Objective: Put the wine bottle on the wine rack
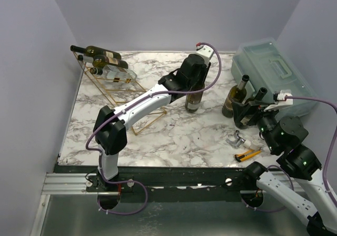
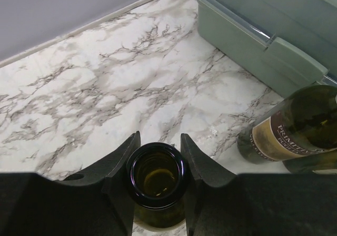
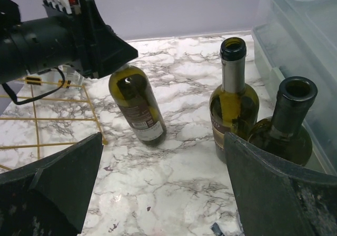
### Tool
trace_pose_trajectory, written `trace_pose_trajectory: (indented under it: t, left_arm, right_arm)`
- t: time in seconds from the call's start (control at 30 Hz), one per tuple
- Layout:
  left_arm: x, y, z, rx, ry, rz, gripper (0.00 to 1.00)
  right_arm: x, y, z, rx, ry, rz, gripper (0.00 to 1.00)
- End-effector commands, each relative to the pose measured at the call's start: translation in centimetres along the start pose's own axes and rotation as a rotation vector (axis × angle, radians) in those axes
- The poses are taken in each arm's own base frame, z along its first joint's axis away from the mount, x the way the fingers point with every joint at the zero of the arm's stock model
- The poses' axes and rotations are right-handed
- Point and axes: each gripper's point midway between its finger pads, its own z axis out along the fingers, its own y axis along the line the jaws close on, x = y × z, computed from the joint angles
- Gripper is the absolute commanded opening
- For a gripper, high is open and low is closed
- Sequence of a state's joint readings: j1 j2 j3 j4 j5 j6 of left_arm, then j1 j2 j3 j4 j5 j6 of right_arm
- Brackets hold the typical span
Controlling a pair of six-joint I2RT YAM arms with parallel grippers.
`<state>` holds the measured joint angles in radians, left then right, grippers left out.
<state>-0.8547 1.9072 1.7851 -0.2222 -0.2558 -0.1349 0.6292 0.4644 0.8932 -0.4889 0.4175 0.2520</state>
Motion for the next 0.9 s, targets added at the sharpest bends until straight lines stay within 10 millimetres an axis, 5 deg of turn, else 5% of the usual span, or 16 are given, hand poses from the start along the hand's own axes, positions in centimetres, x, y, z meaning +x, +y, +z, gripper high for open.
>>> trace_pose_trajectory:
  t: [0.0, 0.3, 0.63, 0.87]
  left_arm:
    - [-7.4, 1.7, -4.9, -0.049, -0.192, -0.027, 0.00]
    - [-9.7, 5.7, -9.9, -0.197, -0.269, 0.027, 0.00]
    - [-12.3, 11.2, -16.5, -0.417, -0.344, 0.127, 0.00]
    - [-13.6, 16.6, -20.7, -0.653, -0.374, 0.166, 0.00]
  right_arm:
    - [0.3, 1.0, 1.1, -0.024, 0.002, 0.023, 1.00]
    - [1.4, 2.8, 2.6, -0.090, 0.021, 0.034, 1.00]
    - [3.2, 10.2, 3.4, -0.490, 0.080, -0.059, 1.00]
    - [4.5, 12.0, 4.6, -0.567, 0.122, -0.081, 1.00]
